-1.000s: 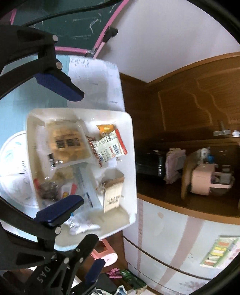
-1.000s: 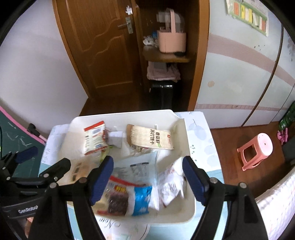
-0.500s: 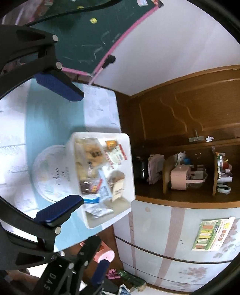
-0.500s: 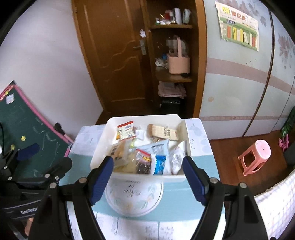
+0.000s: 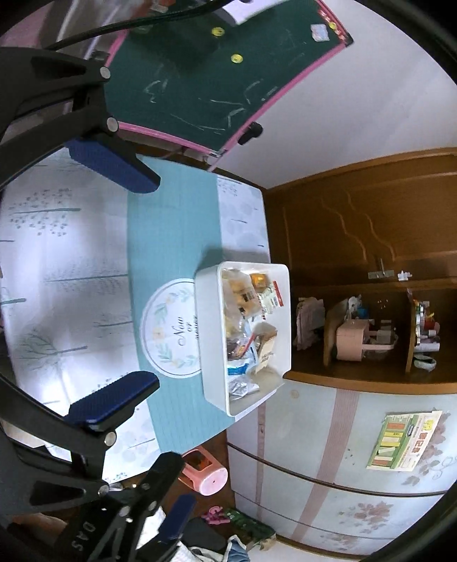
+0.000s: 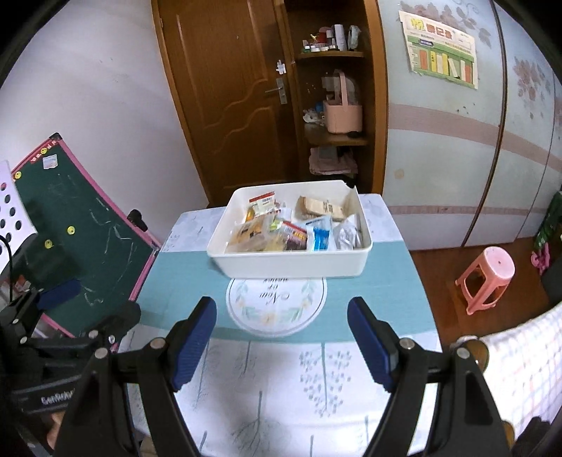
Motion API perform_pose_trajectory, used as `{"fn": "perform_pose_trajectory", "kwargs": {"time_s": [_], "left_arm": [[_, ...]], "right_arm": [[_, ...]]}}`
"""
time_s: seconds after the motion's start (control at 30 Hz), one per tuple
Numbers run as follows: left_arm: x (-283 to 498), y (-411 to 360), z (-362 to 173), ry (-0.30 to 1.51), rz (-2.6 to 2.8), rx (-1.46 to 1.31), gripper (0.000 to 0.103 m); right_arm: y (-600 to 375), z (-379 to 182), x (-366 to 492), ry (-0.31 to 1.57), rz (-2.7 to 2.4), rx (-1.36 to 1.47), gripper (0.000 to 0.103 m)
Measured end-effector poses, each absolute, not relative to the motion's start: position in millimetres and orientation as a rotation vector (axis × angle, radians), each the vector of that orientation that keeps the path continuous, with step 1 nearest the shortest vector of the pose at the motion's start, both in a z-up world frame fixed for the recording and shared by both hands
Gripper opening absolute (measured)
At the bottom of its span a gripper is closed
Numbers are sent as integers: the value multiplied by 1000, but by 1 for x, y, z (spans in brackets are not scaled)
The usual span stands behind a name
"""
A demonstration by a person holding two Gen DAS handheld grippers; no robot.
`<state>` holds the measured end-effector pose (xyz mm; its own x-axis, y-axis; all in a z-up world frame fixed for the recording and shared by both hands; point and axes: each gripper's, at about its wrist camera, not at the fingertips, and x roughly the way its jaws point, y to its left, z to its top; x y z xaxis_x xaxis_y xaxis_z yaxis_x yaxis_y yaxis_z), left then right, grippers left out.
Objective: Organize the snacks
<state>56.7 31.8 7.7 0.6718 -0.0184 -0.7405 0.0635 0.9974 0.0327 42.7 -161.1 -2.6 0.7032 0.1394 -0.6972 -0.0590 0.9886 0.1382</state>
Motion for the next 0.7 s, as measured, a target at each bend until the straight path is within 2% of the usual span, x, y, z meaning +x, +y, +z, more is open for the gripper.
{"fn": "perform_pose_trajectory", "kwargs": {"time_s": [0.7], "left_arm": [[39, 54, -1, 848, 15, -59, 101]], "right_arm": [[-149, -6, 6, 759, 108, 95, 78]]}}
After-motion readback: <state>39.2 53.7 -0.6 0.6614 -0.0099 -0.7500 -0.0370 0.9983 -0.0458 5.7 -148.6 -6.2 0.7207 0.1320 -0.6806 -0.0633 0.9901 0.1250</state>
